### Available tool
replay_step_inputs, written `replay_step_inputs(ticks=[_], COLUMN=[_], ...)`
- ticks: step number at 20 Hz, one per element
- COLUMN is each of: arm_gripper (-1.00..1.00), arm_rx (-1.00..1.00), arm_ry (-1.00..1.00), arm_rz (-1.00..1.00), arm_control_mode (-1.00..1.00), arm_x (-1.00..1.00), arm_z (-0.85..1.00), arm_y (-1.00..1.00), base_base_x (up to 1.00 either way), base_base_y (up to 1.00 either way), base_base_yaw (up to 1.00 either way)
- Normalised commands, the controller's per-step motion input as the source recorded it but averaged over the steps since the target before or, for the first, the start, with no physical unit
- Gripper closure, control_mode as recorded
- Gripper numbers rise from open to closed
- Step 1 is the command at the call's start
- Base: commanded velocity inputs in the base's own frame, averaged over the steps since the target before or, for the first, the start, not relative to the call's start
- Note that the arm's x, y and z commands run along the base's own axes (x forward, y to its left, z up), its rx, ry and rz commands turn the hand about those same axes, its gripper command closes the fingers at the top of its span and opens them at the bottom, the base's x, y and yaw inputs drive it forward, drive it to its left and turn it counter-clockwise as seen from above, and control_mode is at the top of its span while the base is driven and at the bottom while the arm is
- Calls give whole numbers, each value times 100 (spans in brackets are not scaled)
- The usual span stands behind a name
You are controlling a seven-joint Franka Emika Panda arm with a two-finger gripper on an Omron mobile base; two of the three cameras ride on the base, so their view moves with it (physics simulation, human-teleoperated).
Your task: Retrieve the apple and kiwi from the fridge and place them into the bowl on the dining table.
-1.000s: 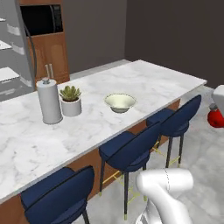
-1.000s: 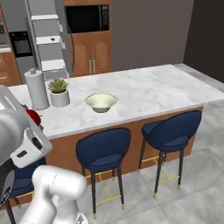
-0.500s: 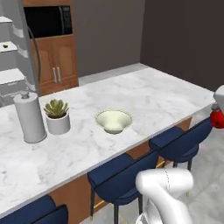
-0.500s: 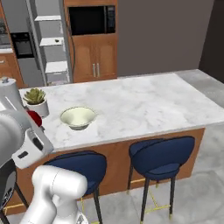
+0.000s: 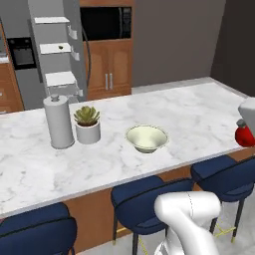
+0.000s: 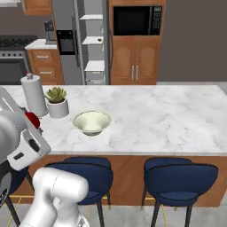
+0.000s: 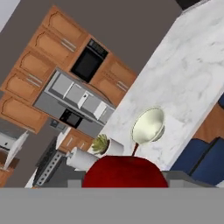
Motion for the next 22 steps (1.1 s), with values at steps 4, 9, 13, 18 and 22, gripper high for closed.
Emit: replay_step_inputs(ticks=[4,9,13,18,22], arm_gripper=[100,100,100,100,100], arm_rx=[0,0,0,2,4], arm_ry=[0,0,0,16,46], arm_rz=[0,0,0,7,3], arm_control_mode=[100,100,100,-100,-100], arm_x=[0,0,0,28,83], arm_z=[0,0,0,0,0], arm_y=[0,0,0,-17,-41], base_base_x=[100,100,96,50,0], base_base_y=[-13,-17,-12,-13,0], base_base_yaw=[52,49,39,17,0])
